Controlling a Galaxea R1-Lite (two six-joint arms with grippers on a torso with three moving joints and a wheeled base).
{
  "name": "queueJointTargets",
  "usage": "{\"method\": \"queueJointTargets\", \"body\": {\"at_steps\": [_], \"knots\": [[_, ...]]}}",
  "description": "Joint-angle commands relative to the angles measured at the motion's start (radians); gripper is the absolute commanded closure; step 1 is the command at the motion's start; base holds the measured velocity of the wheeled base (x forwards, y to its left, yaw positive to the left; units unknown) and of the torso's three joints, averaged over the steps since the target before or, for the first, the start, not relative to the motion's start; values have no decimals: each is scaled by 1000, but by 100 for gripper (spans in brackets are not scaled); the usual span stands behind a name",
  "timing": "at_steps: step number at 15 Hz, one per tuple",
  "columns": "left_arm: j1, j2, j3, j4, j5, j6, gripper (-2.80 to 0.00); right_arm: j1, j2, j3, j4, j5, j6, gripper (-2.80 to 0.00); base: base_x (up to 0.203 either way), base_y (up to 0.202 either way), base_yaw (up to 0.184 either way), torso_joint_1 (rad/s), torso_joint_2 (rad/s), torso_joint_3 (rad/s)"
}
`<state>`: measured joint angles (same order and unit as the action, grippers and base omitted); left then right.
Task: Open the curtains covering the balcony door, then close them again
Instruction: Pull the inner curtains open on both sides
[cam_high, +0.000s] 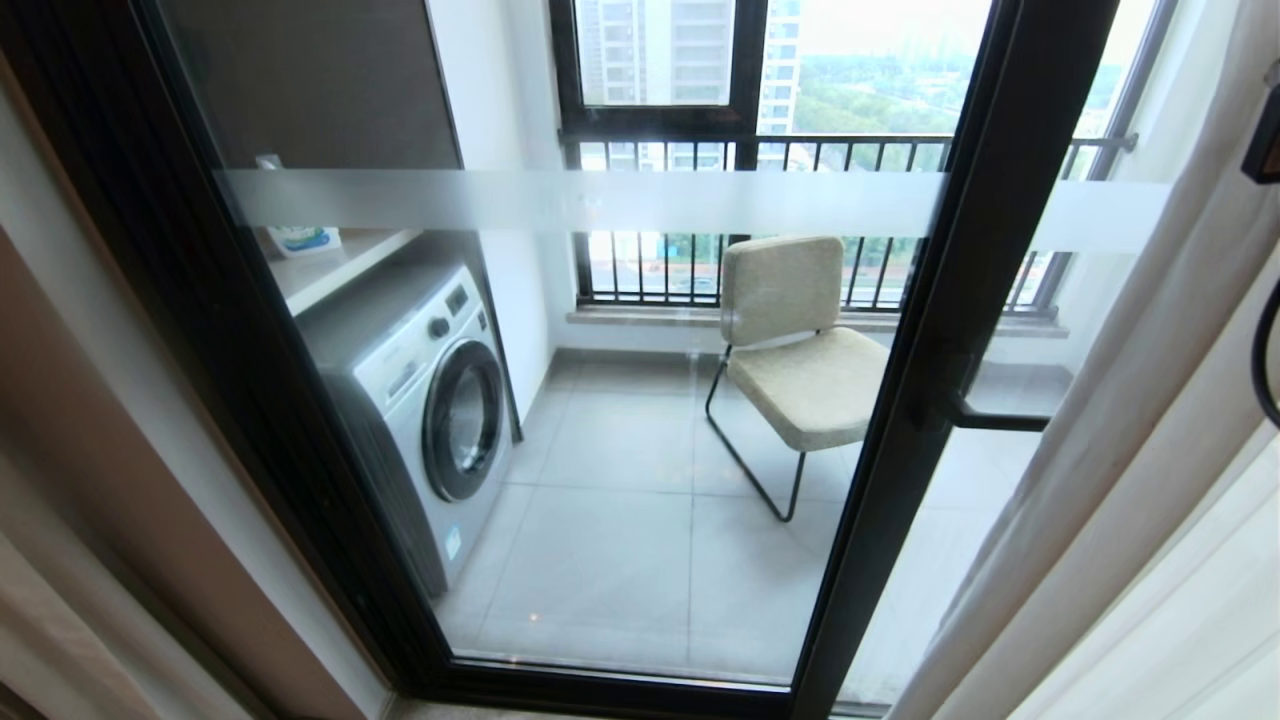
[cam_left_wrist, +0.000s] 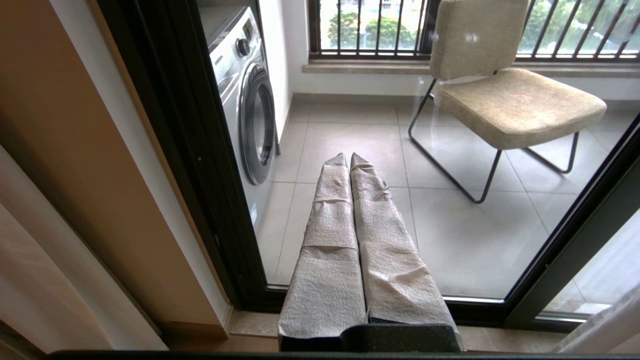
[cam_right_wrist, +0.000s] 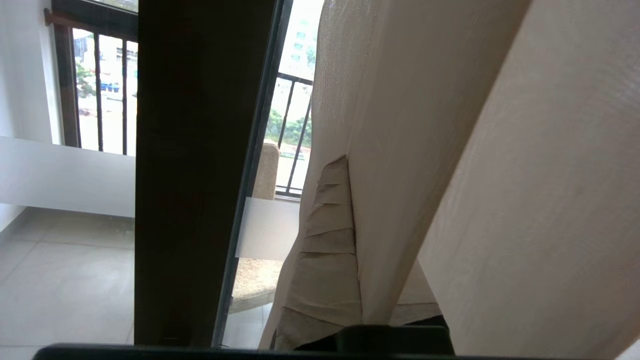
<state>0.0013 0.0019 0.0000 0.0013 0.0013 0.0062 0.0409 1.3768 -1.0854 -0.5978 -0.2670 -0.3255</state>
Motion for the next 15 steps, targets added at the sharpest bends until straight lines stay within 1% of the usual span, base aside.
{"method": "queueJointTargets", "body": {"at_steps": [1, 6, 11, 15], "knots": [[0, 0, 0, 0, 0, 0, 0, -6, -10, 2, -5, -1, -1, 0, 0, 0, 0, 0, 0, 0], [-1, 0, 0, 0, 0, 0, 0, -7, -25, 36, -6, -1, -1, 0, 0, 0, 0, 0, 0, 0], [0, 0, 0, 0, 0, 0, 0, -28, -27, 42, -9, -1, 0, 0, 0, 0, 0, 0, 0, 0], [0, 0, 0, 0, 0, 0, 0, -29, -21, 47, -10, -1, 0, 0, 0, 0, 0, 0, 0, 0]]}}
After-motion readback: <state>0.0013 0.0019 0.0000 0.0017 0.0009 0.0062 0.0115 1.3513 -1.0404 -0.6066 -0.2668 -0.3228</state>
